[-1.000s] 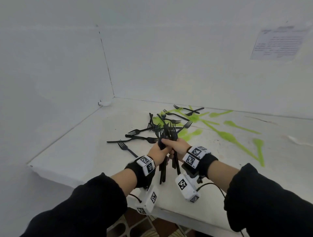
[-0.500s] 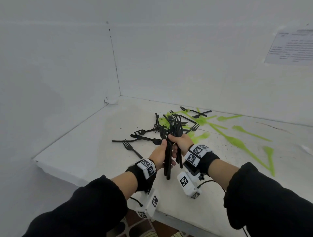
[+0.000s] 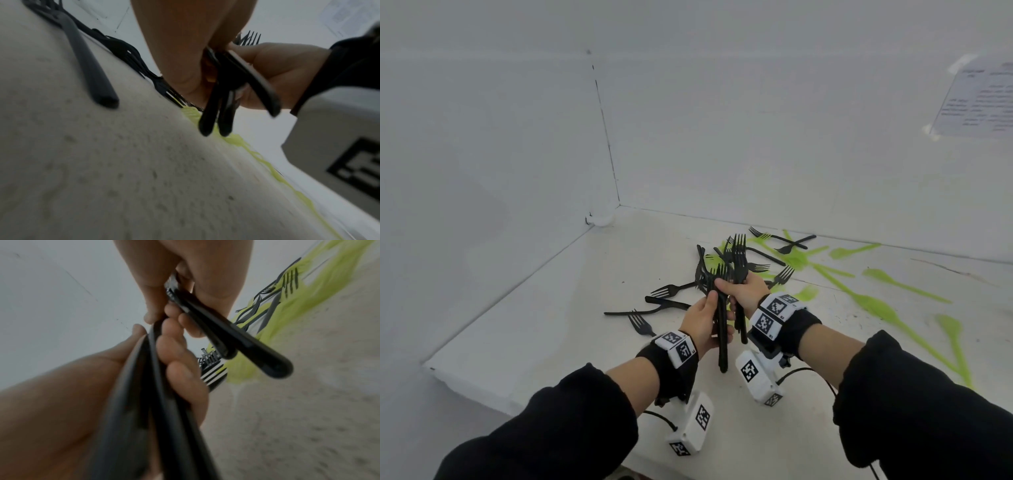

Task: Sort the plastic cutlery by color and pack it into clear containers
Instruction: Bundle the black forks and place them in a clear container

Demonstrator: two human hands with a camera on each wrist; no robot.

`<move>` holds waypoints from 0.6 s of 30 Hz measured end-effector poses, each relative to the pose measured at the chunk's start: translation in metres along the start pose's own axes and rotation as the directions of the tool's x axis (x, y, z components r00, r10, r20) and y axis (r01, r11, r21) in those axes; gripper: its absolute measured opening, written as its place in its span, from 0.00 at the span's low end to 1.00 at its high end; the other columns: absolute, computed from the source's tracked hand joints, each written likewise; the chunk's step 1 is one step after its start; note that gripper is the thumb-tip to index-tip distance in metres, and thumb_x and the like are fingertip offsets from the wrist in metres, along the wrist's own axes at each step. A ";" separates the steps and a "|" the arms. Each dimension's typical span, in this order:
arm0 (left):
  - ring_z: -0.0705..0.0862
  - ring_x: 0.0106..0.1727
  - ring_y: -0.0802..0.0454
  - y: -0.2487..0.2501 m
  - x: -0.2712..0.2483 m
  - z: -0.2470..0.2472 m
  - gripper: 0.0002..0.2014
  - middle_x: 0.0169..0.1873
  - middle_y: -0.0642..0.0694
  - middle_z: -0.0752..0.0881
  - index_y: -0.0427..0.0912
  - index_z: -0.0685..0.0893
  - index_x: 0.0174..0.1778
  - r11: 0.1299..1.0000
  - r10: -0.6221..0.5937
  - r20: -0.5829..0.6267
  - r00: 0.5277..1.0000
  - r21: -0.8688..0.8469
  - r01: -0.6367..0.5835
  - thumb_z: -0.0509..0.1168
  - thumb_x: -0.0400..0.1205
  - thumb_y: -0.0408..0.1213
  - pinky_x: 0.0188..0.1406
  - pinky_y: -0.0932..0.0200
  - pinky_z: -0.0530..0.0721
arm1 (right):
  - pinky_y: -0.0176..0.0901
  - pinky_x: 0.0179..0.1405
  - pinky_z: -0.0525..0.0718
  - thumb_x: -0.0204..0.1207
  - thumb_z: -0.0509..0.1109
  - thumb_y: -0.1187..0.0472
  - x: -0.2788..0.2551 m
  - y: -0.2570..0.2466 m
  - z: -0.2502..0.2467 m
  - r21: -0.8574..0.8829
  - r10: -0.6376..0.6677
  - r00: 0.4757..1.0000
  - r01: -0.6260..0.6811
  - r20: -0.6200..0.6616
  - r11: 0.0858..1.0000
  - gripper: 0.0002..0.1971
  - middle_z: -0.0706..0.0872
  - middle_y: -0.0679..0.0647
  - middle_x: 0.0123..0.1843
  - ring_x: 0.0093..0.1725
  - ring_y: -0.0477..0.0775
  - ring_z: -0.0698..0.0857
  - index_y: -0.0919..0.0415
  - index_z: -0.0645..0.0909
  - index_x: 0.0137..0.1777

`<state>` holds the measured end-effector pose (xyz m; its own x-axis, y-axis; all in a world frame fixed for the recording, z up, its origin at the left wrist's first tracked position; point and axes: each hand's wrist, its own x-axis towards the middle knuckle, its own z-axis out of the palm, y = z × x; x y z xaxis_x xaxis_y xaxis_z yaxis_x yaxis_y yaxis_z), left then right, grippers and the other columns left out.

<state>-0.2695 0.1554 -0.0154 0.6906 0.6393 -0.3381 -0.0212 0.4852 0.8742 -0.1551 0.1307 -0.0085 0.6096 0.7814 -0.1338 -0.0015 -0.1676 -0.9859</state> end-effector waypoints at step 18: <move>0.84 0.33 0.42 0.036 0.038 -0.021 0.17 0.36 0.40 0.87 0.44 0.82 0.51 0.967 -0.213 0.085 0.973 0.159 0.198 0.48 0.86 0.44 0.43 0.51 0.82 | 0.50 0.31 0.78 0.70 0.76 0.63 0.054 -0.017 0.008 -0.034 0.015 0.995 -0.012 0.103 0.999 0.10 0.78 0.71 0.36 0.31 0.61 0.75 0.69 0.81 0.35</move>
<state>-0.2591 0.2099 -0.0038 0.7381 0.4683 -0.4857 0.2310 0.5009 0.8341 -0.1291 0.1805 0.0003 0.5243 0.8366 -0.1585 0.0186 -0.1974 -0.9801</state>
